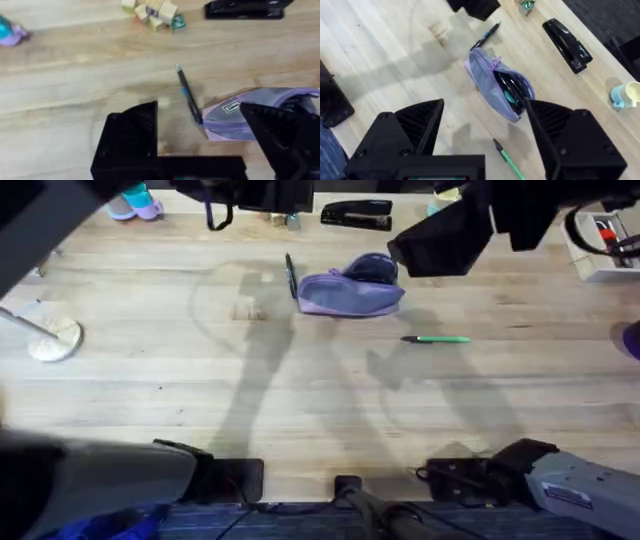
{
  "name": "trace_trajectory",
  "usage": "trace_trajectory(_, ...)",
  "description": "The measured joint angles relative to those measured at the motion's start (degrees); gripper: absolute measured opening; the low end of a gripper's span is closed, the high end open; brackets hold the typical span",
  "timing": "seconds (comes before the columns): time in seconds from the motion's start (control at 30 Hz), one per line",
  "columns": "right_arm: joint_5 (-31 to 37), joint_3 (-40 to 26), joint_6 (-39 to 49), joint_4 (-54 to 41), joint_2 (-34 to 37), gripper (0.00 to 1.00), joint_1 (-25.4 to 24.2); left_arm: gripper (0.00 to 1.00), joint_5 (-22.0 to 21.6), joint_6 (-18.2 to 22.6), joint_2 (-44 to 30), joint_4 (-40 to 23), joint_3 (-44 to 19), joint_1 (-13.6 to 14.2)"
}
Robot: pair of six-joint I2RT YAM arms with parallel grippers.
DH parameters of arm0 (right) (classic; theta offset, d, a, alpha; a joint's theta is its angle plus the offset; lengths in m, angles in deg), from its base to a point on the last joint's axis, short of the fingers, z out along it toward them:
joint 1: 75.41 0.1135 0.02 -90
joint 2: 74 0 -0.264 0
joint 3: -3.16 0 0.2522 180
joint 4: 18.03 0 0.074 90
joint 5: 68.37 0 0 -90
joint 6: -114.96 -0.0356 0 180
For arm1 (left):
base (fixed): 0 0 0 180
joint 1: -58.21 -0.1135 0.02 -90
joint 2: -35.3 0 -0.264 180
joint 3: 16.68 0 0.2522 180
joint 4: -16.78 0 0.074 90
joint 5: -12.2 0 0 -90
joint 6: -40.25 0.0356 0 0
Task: Unzip the bag, pick up the pens from the table one at a time and place them inside, then zip the bag closed.
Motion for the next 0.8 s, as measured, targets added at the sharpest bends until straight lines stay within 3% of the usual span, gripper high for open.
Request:
trace_trajectory(0.17,0.0,0.0,0.0,0.0,0.0,0.996,0.0,0.995,-0.2,-3.8,-6.4,-1.5,-3.6,0.0)
trace_trajectory(0.33,0.0,0.0,0.0,0.0,0.0,0.996,0.0,0.995,-0.2,-8.9,-10.4,-1.3,-3.7,0.0)
trace_trajectory(0.8,0.0,0.0,-0.1,-0.1,0.0,0.996,0.0,0.995,-0.2,-17.9,-19.3,0.5,-4.0,0.0)
